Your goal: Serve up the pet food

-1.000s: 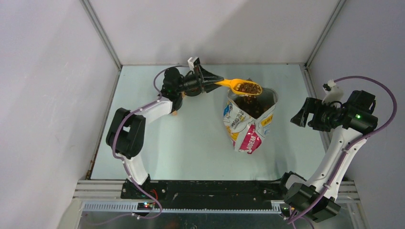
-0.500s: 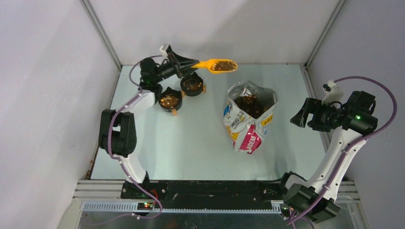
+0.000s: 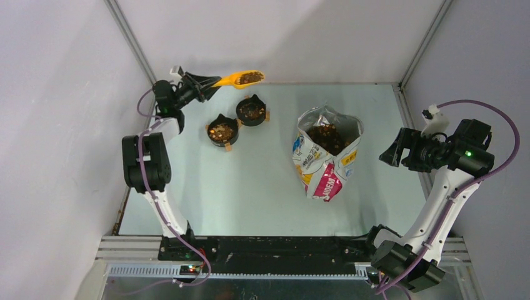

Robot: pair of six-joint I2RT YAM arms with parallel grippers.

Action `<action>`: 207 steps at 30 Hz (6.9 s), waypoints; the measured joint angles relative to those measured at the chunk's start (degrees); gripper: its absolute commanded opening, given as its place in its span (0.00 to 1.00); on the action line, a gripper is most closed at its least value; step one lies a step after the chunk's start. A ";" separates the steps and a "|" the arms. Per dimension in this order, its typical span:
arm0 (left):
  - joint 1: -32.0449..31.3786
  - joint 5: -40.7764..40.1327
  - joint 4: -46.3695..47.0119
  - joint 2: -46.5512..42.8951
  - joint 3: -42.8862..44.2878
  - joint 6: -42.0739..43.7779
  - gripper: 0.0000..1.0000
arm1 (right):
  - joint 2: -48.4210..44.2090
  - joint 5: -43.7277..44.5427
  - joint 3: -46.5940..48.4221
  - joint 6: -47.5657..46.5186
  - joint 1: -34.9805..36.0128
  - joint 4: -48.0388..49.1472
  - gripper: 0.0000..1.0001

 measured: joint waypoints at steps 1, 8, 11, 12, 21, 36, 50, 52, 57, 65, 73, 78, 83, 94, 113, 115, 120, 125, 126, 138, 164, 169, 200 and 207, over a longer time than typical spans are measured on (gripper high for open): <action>0.79 0.02 0.09 0.92 0.00 0.55 0.00 | 0.00 -0.02 0.00 0.00 0.00 0.00 0.82; 4.20 0.00 -5.62 4.66 -0.02 7.98 0.00 | 0.02 -0.28 0.00 0.00 0.00 0.00 0.82; 4.57 -0.11 -10.49 5.40 0.26 13.27 0.00 | 0.02 -0.35 0.00 0.00 0.00 0.02 0.82; 4.57 -0.24 -12.90 5.81 0.72 15.39 0.00 | 0.04 -0.35 0.00 0.00 0.00 0.00 0.82; 4.57 -4.33 -30.82 8.24 7.65 31.15 0.00 | 0.04 -0.35 0.00 0.00 0.00 0.02 0.82; 2.40 -14.43 -54.14 10.03 22.08 53.27 0.00 | 0.11 -0.33 -0.46 0.42 0.00 0.13 0.82; -5.31 -24.06 -65.66 10.01 30.86 70.34 0.00 | -0.35 -0.33 -0.66 0.42 0.00 0.00 0.83; -6.47 -25.94 -67.10 9.62 32.00 73.35 0.00 | -0.70 -0.33 -0.70 0.39 -0.02 -0.04 0.83; -9.55 -29.75 -70.31 7.17 32.54 81.05 0.00 | -1.70 -0.35 -0.74 0.35 -0.02 -0.39 0.83; -14.34 -33.57 -73.02 1.38 32.37 90.07 0.00 | -3.06 -1.05 -0.74 0.20 -0.07 -0.48 0.83; -16.37 -37.38 -73.77 -9.35 30.03 97.90 0.00 | -5.09 -2.43 -0.68 0.20 -0.17 -1.29 0.83; -17.16 -37.22 -77.22 -16.46 29.77 99.60 0.00 | -7.06 -3.21 -0.50 -0.04 -0.17 -2.10 0.83; -22.10 -34.16 -81.72 -25.62 29.70 101.20 0.00 | -9.35 -4.66 -0.15 -0.02 -0.20 -2.69 0.83; -41.44 -21.09 -83.43 -42.40 28.37 102.49 0.00 | -10.34 -9.07 0.24 1.57 -0.26 -2.47 0.83; -56.76 -39.12 -94.23 -8.96 50.66 104.17 0.00 | -15.45 -10.60 0.24 2.95 -0.26 -1.68 0.84; -57.11 -41.83 -94.16 -7.02 51.76 101.85 0.00 | -15.43 -10.58 0.24 2.91 -0.26 -1.68 0.84; -57.29 -46.86 -93.81 -2.54 52.17 96.19 0.00 | -15.26 -10.64 0.22 2.97 -0.26 -1.66 0.84; -57.94 -51.71 -93.81 2.12 53.62 92.72 0.00 | -14.88 -11.21 -0.02 3.23 -0.26 -1.22 0.84; -58.10 -52.35 -93.77 2.78 53.88 92.21 0.00 | -14.78 -11.37 -0.07 3.28 -0.26 -1.14 0.84; -60.00 -57.55 -93.39 8.90 54.51 89.39 0.00 | -13.64 -12.35 -0.13 4.09 0.17 -0.39 0.84; -59.67 -55.36 -89.20 10.71 50.71 80.65 0.00 | -12.39 -13.46 -0.76 5.38 0.52 1.14 0.83; -58.51 -52.48 -89.13 10.62 50.71 76.30 0.00 | -11.26 -13.38 -1.16 5.62 0.57 1.70 0.83; -51.41 -28.17 -78.75 6.14 41.70 56.28 0.00 | -8.48 -9.90 -1.84 6.29 0.00 2.99 0.83; -49.57 -23.71 -77.79 5.79 41.70 53.75 0.00 | -8.33 -8.90 -2.32 5.53 -0.50 2.99 0.83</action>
